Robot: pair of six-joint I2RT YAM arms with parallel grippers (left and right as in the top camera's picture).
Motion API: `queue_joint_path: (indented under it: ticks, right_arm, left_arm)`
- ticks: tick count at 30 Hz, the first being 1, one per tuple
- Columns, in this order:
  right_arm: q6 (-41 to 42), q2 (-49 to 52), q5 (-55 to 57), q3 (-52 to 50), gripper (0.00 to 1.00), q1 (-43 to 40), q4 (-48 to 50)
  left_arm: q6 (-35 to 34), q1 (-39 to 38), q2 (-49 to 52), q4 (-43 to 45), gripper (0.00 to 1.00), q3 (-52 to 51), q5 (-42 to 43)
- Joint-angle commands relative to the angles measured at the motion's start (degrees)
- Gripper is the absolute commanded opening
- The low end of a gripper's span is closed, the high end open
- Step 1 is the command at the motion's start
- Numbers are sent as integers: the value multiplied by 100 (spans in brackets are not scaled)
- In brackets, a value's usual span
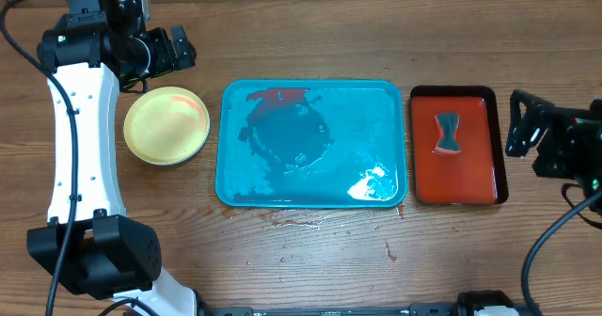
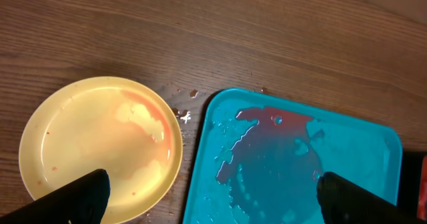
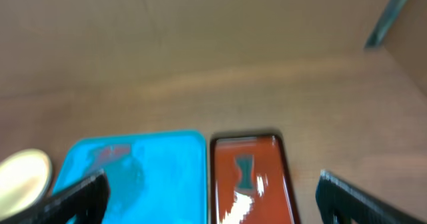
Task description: Clean dirty plates on tray and stack at the side
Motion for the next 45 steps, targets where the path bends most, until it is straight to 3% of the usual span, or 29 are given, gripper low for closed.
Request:
queue_joint_path:
  ticks: [1, 13, 22, 32, 45]
  right_arm:
    - [-26, -553, 208, -1027, 100, -22, 758]
    - [-24, -3060, 52, -6013, 100, -9, 4876]
    - [-22, -5014, -179, -8880, 100, 9, 7226]
    - [-22, -5993, -177, -10083, 100, 39, 7860]
    - [0, -5991, -164, -10476, 100, 46, 7534]
  left_arm:
    - [-61, -7, -39, 2, 100, 81, 50]
    - [-61, 4, -39, 2, 100, 81, 50]
    - [-61, 0, -39, 4, 100, 81, 50]
    - [-63, 2, -39, 2, 100, 81, 50]
    - [-61, 2, -39, 2, 100, 81, 50]
